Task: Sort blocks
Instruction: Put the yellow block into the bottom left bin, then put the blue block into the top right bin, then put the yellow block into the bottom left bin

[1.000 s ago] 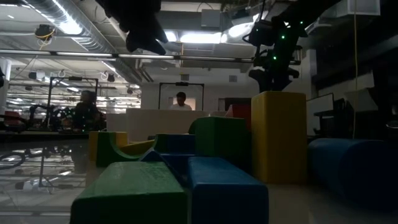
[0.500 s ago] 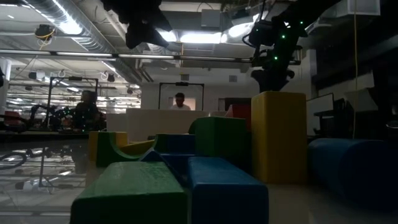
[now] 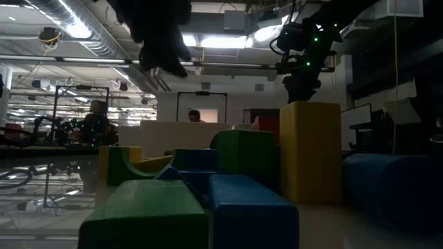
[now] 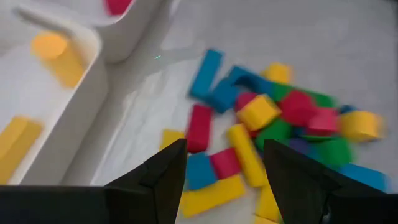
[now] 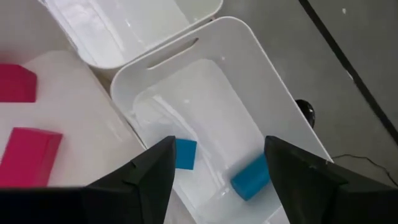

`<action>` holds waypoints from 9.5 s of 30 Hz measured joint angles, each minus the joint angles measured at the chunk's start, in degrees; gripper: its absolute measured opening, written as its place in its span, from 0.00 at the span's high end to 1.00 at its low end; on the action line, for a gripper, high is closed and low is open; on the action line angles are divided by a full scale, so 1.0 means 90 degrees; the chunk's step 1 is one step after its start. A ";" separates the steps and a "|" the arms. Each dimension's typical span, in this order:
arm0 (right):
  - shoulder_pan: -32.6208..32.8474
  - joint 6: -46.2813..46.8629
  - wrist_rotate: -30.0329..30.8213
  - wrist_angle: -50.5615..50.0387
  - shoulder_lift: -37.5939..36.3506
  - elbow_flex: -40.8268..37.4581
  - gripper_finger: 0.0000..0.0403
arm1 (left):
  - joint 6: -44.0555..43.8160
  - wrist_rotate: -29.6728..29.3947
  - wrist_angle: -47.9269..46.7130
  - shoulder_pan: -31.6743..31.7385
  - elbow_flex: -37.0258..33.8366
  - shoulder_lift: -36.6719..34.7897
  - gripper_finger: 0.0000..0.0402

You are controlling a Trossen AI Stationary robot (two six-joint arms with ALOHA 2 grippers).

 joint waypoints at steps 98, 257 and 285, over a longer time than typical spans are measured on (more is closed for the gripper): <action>0.0000 0.0072 -0.0329 0.0053 -0.0002 0.0000 0.40 | -0.0681 -0.0575 0.1707 0.0114 -0.0614 0.2168 0.56; -0.0510 0.2835 0.0369 -0.3510 0.1761 0.3844 0.74 | 0.3020 0.1567 0.0072 0.1522 -0.0756 -0.1304 0.56; -0.0784 0.2881 -0.0912 -0.3268 0.1761 0.3844 0.72 | 0.4453 0.2058 0.1284 0.0357 -0.1562 0.0491 0.56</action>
